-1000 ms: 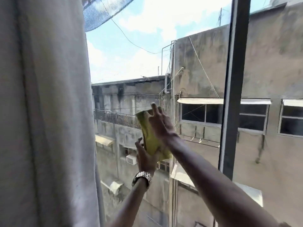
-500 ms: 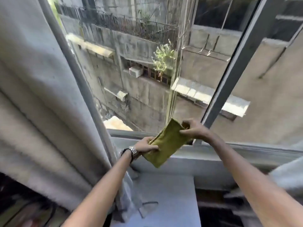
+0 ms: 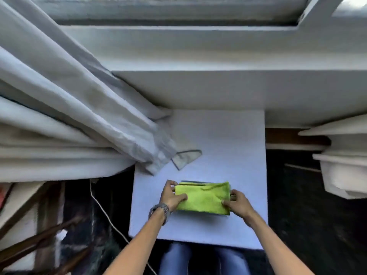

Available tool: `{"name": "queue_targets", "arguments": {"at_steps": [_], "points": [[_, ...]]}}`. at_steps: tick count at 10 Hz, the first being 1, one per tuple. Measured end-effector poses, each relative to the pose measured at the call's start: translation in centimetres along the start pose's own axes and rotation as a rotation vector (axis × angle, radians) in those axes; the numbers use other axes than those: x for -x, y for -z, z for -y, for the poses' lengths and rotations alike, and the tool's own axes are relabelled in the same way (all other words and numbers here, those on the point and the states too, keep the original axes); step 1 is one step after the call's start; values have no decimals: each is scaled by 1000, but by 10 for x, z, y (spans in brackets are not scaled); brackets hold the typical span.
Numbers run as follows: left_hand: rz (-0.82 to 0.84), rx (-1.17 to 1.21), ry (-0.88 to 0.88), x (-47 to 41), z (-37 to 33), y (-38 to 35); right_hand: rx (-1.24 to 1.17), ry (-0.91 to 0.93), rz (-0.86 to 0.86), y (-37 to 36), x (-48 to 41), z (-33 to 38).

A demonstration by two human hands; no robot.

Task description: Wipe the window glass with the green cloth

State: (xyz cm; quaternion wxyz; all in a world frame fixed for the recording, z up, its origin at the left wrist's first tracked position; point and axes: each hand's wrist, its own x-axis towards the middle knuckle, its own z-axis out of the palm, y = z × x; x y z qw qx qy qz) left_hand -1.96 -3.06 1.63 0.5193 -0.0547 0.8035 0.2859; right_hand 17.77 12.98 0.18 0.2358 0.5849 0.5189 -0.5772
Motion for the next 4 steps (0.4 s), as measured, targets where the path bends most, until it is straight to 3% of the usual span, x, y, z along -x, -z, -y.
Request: {"name": "queue_targets", "arguments": {"at_steps": [2,4], "points": [[-87,-91,-17,-42,43,-46,83,-8,-151,-19,-46,-41],[-170,-198,-94,-36,29,-55,393,62,-235,-30,-34,-29]]}}
